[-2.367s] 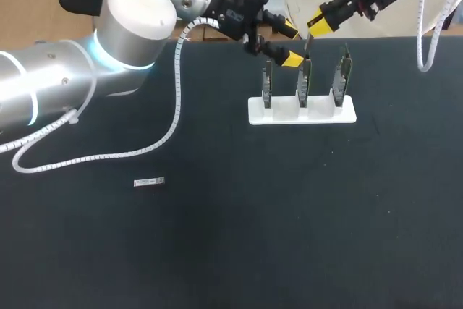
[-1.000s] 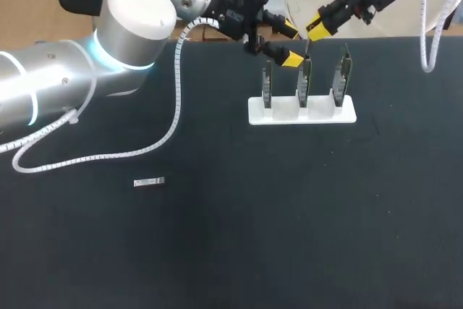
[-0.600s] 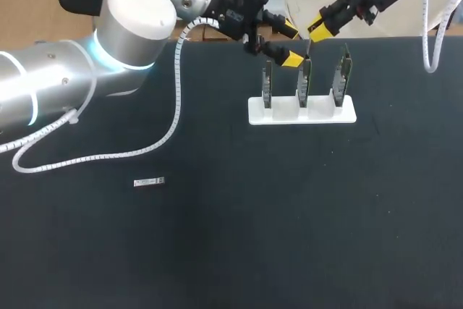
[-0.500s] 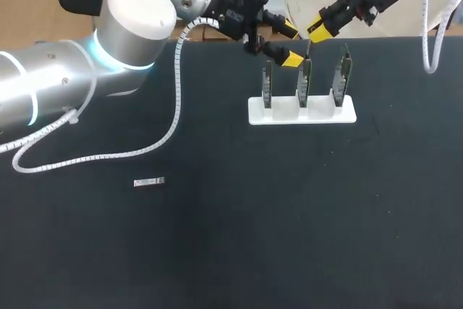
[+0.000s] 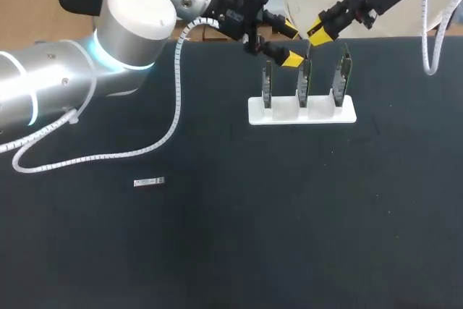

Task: Pick up the optical module with the left hand, and insert it into the network port with the right hand.

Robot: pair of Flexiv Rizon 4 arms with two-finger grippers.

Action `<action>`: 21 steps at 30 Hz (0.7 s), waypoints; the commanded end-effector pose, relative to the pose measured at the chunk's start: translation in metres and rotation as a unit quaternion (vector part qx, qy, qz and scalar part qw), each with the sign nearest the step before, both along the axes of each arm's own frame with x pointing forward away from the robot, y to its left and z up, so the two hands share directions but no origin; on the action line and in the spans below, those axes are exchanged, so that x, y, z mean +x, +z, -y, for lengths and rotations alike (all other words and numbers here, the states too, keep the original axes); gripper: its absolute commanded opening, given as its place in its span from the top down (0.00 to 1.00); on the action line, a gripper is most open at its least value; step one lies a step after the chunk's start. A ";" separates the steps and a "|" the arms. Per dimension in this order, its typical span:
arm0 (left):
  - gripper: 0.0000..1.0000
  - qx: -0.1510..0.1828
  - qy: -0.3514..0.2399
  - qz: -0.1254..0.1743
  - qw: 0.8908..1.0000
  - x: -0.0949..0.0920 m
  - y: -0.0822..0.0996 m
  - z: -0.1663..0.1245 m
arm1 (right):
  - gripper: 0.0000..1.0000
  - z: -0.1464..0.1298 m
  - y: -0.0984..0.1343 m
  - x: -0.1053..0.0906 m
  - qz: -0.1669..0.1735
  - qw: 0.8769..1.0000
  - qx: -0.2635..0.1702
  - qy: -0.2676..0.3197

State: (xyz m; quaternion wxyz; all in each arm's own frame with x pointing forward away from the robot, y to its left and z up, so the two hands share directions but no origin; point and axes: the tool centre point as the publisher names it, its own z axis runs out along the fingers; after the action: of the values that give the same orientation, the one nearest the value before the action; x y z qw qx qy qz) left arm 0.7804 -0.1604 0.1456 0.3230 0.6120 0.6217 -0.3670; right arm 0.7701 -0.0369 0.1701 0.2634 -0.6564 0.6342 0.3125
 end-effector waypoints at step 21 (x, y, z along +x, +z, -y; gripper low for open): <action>0.00 0.002 -0.002 -0.002 1.000 0.002 0.000 0.001 | 1.00 -0.006 0.000 0.004 0.021 1.000 -0.005 0.007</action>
State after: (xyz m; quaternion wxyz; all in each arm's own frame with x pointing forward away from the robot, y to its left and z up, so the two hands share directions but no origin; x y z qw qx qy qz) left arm 0.7804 -0.1604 0.1456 0.3230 0.6120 0.6217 -0.3670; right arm 0.7747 -0.0320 0.1702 0.2702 -0.6687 0.6252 0.2981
